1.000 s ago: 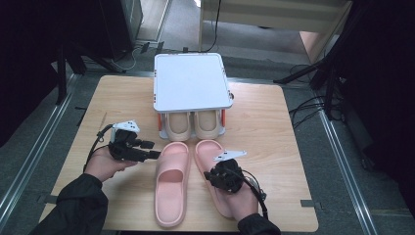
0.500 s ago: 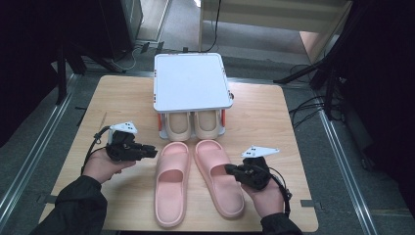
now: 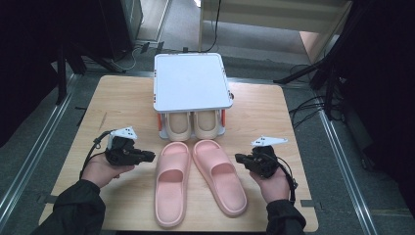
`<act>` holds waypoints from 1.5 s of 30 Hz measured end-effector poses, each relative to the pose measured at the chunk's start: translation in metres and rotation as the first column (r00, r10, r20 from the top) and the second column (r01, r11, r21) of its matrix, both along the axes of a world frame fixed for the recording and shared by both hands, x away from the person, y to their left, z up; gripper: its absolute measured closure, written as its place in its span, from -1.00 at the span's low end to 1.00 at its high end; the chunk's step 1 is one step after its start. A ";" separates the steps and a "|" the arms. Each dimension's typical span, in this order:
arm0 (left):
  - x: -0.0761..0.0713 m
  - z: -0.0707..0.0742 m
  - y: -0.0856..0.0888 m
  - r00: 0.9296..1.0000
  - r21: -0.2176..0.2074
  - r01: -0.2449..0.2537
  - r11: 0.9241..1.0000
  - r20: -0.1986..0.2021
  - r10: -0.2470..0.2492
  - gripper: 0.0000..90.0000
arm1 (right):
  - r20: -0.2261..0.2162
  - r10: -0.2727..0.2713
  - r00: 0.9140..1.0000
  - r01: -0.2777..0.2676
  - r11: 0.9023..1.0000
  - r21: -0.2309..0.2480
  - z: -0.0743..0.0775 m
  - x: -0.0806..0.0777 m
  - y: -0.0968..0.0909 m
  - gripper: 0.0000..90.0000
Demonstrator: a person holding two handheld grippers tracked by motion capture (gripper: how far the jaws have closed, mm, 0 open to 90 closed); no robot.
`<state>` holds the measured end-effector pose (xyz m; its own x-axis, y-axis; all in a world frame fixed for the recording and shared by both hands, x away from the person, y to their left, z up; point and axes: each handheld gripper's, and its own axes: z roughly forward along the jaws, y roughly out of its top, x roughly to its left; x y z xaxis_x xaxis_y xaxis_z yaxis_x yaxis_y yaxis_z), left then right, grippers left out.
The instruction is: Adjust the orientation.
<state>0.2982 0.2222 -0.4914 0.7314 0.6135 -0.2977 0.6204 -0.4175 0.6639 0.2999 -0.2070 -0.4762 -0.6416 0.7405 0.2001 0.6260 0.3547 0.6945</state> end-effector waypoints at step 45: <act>-0.001 -0.011 -0.021 0.995 0.006 0.055 0.998 -0.081 -0.055 0.72 | -0.090 -0.001 0.996 0.000 1.000 -0.009 -0.028 0.006 0.026 0.89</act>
